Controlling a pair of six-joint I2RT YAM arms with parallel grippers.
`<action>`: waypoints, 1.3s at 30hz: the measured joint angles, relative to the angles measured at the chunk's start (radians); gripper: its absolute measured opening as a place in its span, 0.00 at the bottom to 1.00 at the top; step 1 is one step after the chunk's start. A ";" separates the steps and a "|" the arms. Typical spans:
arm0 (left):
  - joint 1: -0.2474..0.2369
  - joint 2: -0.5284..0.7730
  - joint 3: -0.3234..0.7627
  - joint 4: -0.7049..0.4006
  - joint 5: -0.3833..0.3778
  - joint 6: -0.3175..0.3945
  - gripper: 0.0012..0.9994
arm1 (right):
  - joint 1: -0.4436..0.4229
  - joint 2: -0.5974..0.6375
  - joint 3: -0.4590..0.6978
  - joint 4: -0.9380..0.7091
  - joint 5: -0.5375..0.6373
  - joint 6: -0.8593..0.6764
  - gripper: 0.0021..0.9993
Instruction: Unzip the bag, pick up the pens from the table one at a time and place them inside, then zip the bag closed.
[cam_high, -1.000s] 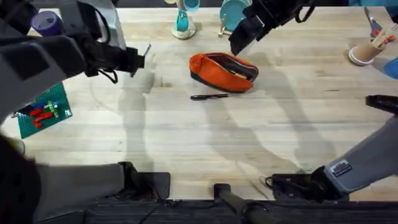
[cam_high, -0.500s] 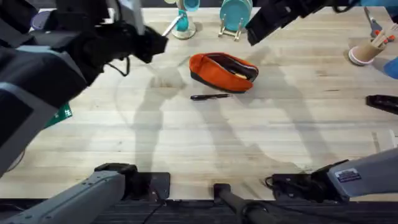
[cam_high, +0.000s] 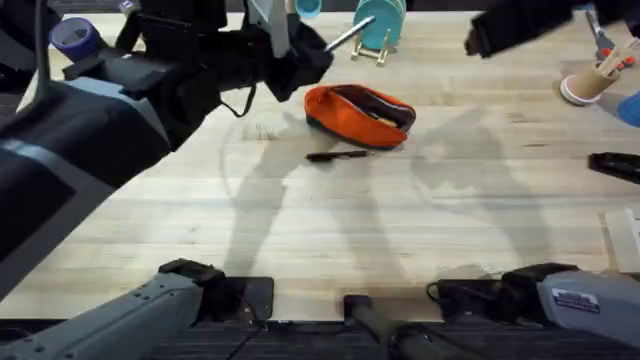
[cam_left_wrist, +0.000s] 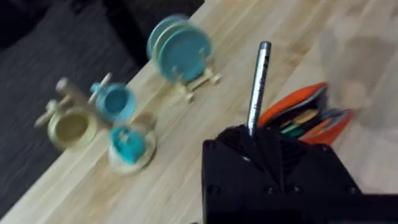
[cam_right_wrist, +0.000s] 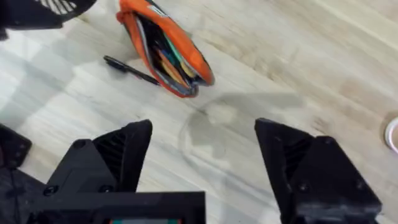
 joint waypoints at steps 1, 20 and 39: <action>-0.006 0.000 0.000 0.009 0.016 0.000 0.04 | -0.009 -0.022 -0.027 0.007 0.000 0.000 1.00; -0.087 0.214 0.000 0.298 0.310 0.041 0.04 | -0.044 -0.284 -0.287 0.073 0.001 -0.004 1.00; -0.087 0.441 0.000 0.396 0.457 0.091 0.04 | -0.044 -0.284 -0.287 0.080 0.001 0.000 1.00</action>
